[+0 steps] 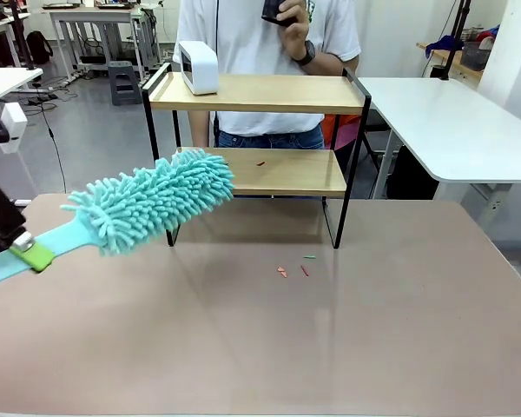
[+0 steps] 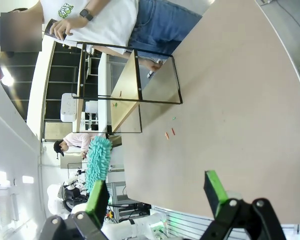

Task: Clean the shelf.
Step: Clean the remaining tier of the Shelf with the Duster once objects are removed.

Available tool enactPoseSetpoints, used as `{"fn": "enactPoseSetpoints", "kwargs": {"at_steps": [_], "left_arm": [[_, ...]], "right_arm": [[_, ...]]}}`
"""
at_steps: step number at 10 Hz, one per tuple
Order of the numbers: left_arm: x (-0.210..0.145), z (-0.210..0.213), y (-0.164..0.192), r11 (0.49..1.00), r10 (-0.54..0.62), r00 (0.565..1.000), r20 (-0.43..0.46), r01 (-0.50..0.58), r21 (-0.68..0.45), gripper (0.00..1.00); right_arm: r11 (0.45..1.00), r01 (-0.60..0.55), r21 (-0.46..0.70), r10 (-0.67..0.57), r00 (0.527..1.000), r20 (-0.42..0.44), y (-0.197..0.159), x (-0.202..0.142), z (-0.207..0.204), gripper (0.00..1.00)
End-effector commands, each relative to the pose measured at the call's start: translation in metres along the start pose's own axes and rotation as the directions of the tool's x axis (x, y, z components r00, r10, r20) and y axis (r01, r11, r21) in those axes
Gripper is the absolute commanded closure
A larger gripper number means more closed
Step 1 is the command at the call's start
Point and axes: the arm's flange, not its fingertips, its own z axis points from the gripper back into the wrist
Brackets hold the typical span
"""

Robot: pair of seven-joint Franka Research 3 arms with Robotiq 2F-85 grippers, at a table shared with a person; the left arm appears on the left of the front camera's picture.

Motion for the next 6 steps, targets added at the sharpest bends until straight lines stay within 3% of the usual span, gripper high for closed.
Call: {"fn": "enactPoseSetpoints", "kwargs": {"at_steps": [1,3,5,6], "left_arm": [[-0.012,0.005,0.001,0.999,-0.041,0.999,-0.027,0.04,-0.016,0.87],[-0.006,0.001,-0.001,1.0,-0.013,1.0,-0.022,0.013,-0.01,0.87],[0.034,-0.012,-0.007,1.0,0.02,1.0,-0.021,-0.02,-0.009,0.87],[0.05,-0.016,-0.011,0.998,0.061,0.998,0.02,-0.061,-0.004,0.87]], "right_arm": [[0.999,-0.026,0.028,0.025,1.0,0.015,0.001,0.001,-0.001,0.0],[0.999,-0.026,0.028,0.025,1.0,0.015,0.001,0.001,-0.001,0.0],[0.999,-0.026,0.028,0.025,1.0,0.015,0.001,0.001,-0.001,0.0],[0.999,-0.026,0.028,0.025,1.0,0.015,0.001,0.001,-0.001,0.0]]}}
